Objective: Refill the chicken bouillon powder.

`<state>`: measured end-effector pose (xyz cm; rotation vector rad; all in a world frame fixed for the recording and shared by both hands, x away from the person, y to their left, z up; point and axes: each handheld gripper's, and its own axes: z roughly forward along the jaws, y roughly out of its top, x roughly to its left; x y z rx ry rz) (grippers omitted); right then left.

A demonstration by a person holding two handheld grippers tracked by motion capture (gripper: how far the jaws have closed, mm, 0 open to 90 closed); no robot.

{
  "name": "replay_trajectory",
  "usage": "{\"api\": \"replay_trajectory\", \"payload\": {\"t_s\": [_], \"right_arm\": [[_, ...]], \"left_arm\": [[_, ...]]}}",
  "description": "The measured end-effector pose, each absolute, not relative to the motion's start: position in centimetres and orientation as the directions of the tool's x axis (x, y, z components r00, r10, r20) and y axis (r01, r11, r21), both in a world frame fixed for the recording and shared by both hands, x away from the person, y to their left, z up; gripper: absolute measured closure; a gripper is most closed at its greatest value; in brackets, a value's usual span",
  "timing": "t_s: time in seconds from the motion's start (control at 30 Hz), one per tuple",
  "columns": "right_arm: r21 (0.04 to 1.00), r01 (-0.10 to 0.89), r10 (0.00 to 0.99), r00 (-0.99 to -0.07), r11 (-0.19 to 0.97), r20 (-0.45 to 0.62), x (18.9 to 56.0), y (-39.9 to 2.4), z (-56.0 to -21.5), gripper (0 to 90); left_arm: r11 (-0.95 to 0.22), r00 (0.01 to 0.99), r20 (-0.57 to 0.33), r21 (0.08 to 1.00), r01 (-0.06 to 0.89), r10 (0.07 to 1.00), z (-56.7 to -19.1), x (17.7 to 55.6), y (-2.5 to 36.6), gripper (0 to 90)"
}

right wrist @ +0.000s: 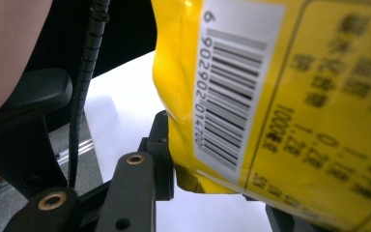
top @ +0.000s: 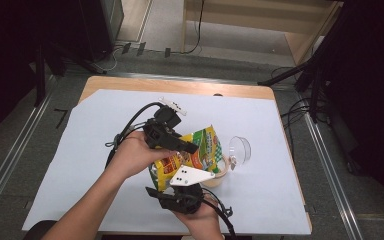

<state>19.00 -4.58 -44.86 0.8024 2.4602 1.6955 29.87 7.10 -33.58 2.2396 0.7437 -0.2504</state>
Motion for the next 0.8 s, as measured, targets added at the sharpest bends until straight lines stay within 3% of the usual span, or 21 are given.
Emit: {"api": "replay_trajectory", "payload": {"t_s": [0.27,0.4,0.47,0.57,0.8], "right_arm": [[0.892,0.372,0.420,-0.874,0.258,0.243,18.9,-4.5,-44.6,66.1],[0.888,0.375,0.415,-0.876,0.266,0.246,19.0,-4.3,-44.5,65.5],[0.893,0.357,0.406,-0.885,0.273,0.229,18.8,-4.2,-44.6,60.5],[0.897,0.337,0.422,-0.885,0.287,0.198,18.7,-4.1,-44.6,67.6],[0.897,0.335,0.427,-0.884,0.288,0.193,19.0,-4.1,-44.6,68.7]], "left_arm": [[-0.537,0.798,-0.420,0.590,0.602,0.433,-33.2,29.7,7.3,75.3],[-0.548,0.797,-0.399,0.581,0.603,0.454,-32.9,29.5,6.9,78.9],[-0.549,0.803,-0.396,0.587,0.595,0.446,-32.8,29.4,6.8,81.1],[-0.545,0.799,-0.397,0.586,0.599,0.451,-32.8,29.4,6.7,81.4],[-0.538,0.804,-0.376,0.603,0.589,0.460,-32.5,29.2,6.5,81.4]]}}
